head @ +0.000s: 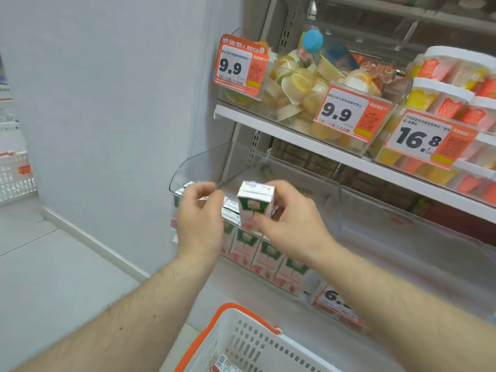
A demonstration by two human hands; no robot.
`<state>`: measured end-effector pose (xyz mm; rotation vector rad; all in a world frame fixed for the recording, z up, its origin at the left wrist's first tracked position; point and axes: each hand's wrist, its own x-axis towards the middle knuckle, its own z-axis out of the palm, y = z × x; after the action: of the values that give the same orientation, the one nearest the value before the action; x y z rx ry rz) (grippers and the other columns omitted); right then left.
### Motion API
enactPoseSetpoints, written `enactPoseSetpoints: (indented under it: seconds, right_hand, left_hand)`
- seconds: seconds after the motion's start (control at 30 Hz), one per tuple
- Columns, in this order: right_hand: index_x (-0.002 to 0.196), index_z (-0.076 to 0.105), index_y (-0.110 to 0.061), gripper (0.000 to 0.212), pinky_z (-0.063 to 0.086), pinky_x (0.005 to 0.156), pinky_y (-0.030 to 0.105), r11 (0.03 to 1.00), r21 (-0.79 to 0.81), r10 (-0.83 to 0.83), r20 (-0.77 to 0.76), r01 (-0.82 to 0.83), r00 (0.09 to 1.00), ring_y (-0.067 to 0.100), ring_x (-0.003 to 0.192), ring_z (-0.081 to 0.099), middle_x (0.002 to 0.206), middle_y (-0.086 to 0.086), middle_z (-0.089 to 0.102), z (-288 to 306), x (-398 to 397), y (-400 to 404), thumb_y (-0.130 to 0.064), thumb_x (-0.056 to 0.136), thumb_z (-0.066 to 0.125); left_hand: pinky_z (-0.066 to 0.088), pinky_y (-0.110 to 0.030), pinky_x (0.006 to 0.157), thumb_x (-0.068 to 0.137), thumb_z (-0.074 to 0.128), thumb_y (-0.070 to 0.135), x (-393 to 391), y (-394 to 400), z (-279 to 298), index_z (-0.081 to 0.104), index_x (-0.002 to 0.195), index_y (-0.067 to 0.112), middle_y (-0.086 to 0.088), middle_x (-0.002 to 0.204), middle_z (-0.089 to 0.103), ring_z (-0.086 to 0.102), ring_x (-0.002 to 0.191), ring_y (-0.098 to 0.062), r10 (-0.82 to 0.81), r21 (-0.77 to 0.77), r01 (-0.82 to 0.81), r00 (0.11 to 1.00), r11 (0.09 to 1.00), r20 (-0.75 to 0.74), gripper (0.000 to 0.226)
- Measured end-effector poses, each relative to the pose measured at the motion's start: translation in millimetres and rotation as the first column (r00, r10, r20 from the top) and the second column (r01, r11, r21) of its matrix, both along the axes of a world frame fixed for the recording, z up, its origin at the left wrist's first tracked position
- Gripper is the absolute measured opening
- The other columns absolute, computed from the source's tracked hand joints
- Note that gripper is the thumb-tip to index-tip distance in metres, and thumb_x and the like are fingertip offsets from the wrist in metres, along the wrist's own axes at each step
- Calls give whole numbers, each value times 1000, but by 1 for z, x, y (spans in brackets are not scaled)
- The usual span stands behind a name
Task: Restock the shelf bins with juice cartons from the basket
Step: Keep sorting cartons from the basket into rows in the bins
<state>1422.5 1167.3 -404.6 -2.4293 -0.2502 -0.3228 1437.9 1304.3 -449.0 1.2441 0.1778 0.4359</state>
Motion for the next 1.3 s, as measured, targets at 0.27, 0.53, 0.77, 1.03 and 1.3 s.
enactPoseSetpoints:
  seconds: [0.27, 0.53, 0.77, 1.03, 1.3]
  right_hand:
    - [115, 56, -22, 40, 49, 61, 24, 993, -79, -100, -188, 86, 977, 16, 79, 62, 95, -3, 64, -14, 144, 30, -19, 79, 73]
    - [74, 54, -14, 11, 41, 48, 23, 996, -79, -71, -449, 39, 890, 18, 55, 52, 67, 4, 58, -51, 209, 74, -8, 84, 55]
    - [66, 52, -11, 19, 38, 53, 27, 940, 313, 130, -701, 138, 702, 19, 47, 47, 62, 3, 53, -49, 206, 73, -22, 80, 46]
    - [114, 58, 3, 74, 50, 89, 44, 867, 453, 255, -761, 208, 596, 35, 97, 65, 97, 14, 69, -59, 217, 56, -65, 93, 39]
    - [147, 41, -15, 82, 39, 109, 47, 988, 38, -83, -680, 148, 728, 31, 124, 55, 141, 11, 55, -33, 176, 62, -75, 93, 24]
  left_hand:
    - [25, -32, 101, 81, 68, 26, 50, 13, -52, 25, 147, 21, 3, 150, 18, 25, 136, -23, 175, 182, -125, 940, 975, -293, 79]
    - [34, -35, 107, 80, 66, 27, 59, 5, -68, 28, 146, 34, 15, 137, 28, 36, 131, -14, 165, 164, -132, 964, 978, -207, 76]
    - [34, -48, 112, 80, 63, 32, 61, 4, -70, 18, 152, 35, 15, 154, 18, 27, 142, -18, 147, 127, -119, 959, 985, -243, 85]
    - [30, -48, 115, 83, 63, 30, 60, 3, -69, 17, 153, 33, 11, 154, 18, 20, 143, -18, 140, 132, -110, 961, 985, -239, 84]
    - [15, -46, 120, 78, 67, 36, 52, 10, -53, 20, 150, 17, 2, 157, 3, 7, 145, -23, 214, 314, -126, 941, 941, -262, 88]
